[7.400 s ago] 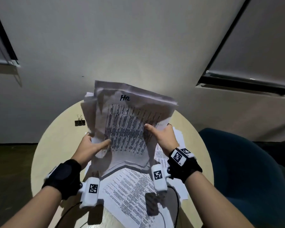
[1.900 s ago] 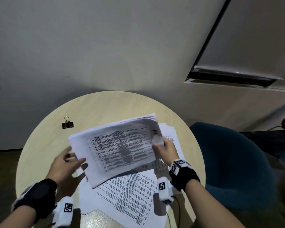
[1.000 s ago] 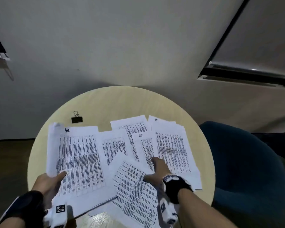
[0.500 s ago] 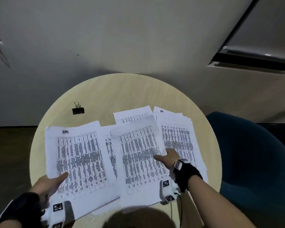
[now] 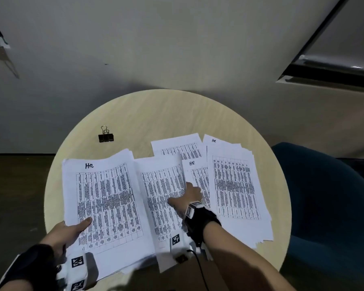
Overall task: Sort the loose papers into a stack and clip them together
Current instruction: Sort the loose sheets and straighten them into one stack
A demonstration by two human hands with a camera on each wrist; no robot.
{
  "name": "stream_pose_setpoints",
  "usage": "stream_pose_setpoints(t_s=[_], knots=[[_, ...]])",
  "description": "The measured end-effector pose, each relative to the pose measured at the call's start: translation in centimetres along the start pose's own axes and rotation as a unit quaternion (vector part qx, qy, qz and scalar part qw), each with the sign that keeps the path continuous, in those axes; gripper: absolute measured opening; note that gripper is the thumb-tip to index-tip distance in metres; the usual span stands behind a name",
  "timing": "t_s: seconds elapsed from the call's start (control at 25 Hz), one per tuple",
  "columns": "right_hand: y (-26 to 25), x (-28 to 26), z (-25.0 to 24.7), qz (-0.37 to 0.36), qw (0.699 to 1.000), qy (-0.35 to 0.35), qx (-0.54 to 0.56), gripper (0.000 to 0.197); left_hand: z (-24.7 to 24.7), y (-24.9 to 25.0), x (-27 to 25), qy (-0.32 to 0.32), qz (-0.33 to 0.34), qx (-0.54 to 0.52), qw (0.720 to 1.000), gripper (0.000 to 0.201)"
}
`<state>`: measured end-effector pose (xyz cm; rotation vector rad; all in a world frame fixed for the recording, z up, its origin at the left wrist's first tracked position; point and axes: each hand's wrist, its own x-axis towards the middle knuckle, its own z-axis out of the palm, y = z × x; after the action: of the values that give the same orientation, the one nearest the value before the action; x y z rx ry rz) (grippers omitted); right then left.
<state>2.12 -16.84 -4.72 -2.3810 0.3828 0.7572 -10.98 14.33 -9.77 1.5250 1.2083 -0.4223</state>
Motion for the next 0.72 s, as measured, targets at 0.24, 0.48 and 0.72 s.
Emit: stream_pose_setpoints(t_s=[0.24,0.48,0.72], knots=[[-0.9,-0.8,0.9,-0.011,0.997,-0.077,0.024,0.059,-0.7,-2.4,3.0,-0.006,0.006,-0.018,1.0,0.093],[-0.9,-0.7,2.3,0.049,0.993,-0.089,0.057,0.099,-0.1,-0.4,-0.1,0.016,-0.009,0.023,1.0,0.066],[-0.6,-0.7,1.2,-0.01,0.983,-0.183,0.031,0.095,0.2,-0.7,0.4,0.008,-0.003,-0.01,1.0,0.072]])
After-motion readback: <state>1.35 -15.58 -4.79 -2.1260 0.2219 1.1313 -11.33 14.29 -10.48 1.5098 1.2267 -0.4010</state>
